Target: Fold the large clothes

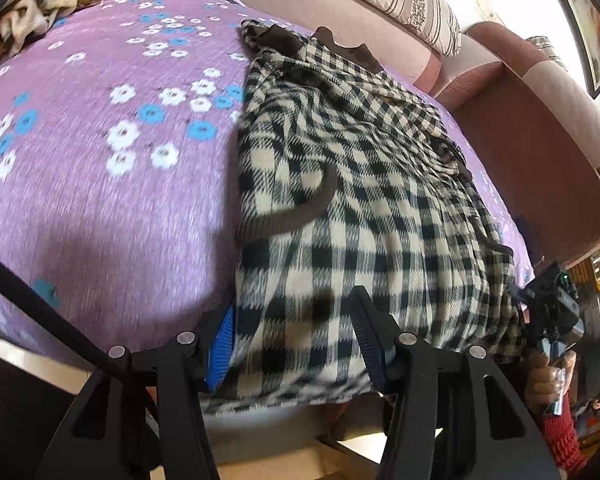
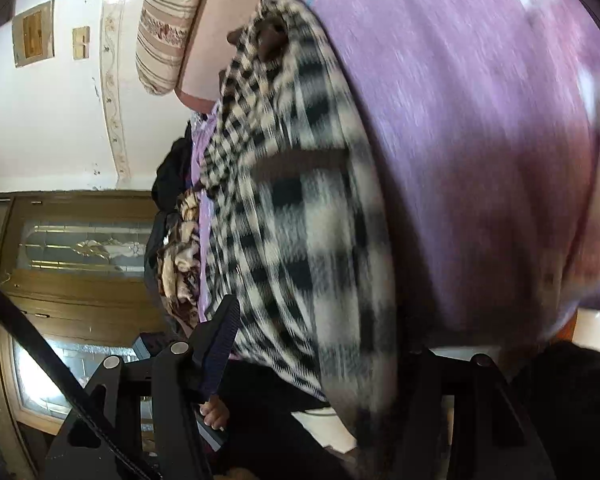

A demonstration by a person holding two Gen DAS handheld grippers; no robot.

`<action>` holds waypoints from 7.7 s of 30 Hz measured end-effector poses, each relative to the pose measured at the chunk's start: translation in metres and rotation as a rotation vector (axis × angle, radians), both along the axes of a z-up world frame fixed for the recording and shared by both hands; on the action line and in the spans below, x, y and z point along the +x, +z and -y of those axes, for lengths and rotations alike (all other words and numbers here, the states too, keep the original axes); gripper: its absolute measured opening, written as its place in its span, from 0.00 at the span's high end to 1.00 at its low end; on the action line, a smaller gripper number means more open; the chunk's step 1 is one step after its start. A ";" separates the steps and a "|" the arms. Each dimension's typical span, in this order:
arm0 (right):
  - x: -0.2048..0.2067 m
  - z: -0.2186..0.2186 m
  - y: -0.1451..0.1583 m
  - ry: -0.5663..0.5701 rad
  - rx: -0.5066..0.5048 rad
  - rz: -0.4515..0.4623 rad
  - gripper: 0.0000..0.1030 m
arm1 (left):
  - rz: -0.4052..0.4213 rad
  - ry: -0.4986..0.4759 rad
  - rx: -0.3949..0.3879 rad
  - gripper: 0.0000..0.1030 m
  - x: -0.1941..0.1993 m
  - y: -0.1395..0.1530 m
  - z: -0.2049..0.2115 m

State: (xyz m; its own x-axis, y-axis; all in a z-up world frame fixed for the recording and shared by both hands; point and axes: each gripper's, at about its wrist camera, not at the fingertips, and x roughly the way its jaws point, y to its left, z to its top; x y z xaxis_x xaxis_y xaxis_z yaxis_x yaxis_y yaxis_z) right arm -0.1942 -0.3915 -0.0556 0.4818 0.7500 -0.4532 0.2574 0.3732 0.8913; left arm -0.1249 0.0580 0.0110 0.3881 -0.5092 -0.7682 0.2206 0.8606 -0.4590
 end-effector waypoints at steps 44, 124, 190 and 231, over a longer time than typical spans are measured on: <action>0.088 -0.025 0.131 0.093 -0.357 0.222 0.90 | 0.099 0.075 -0.128 0.96 0.081 0.105 -0.021; 0.389 -0.196 0.132 0.276 -0.959 0.226 0.44 | -0.026 -0.007 0.122 0.32 0.258 0.027 0.007; 0.101 0.045 0.128 -0.251 -1.089 0.156 0.32 | 0.449 0.074 0.350 0.33 0.086 0.134 0.235; 0.254 -0.101 0.086 0.171 -1.200 0.137 0.69 | 0.304 0.246 0.356 0.00 0.201 0.038 0.082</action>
